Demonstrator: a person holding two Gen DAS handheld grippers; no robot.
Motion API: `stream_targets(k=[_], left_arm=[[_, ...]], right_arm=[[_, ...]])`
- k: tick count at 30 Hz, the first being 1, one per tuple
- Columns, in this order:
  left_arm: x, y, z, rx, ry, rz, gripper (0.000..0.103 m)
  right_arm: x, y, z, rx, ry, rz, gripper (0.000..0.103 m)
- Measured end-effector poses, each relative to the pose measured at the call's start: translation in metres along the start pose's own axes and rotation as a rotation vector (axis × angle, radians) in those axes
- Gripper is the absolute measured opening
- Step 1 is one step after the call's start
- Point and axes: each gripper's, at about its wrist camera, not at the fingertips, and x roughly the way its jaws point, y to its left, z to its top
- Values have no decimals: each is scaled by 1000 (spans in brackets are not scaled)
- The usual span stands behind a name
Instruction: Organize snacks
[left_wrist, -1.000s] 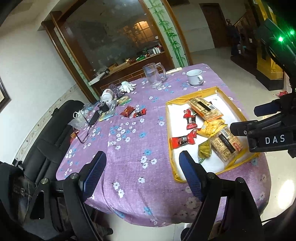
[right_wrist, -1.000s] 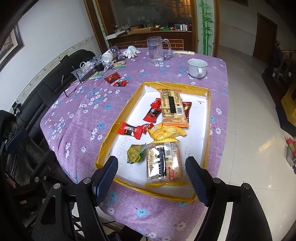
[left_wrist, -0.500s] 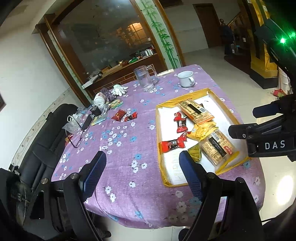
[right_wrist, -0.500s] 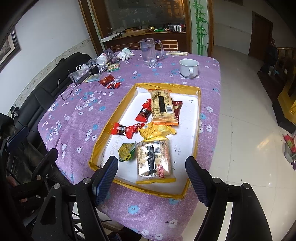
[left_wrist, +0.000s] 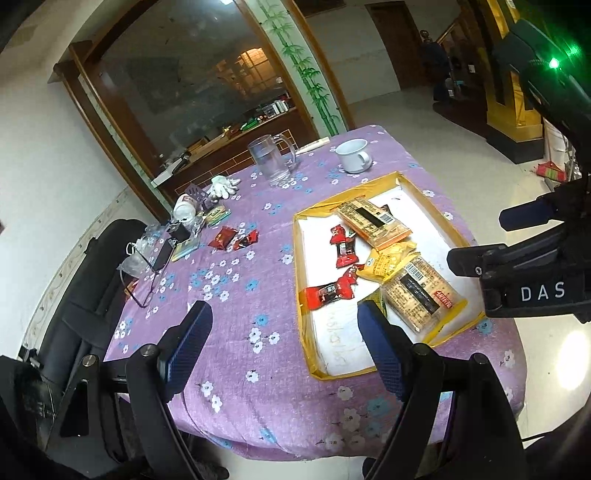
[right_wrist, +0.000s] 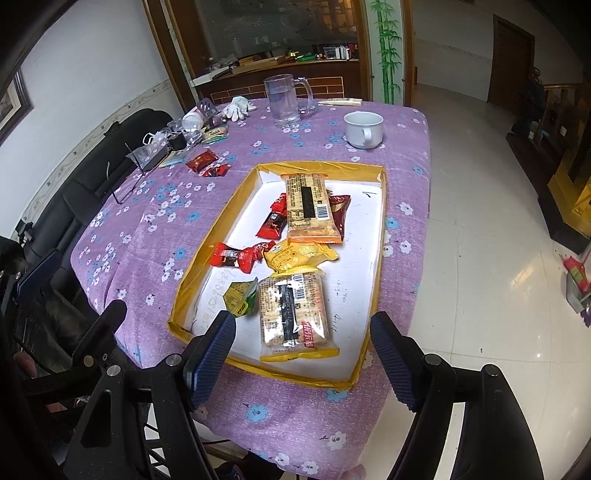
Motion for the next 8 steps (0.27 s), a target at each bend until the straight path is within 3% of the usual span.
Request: stream_targets(k=[8], left_arm=[[-3, -10, 1, 31, -28, -34, 81]], right_arm=[[2, -5, -2, 18, 1, -6, 77]])
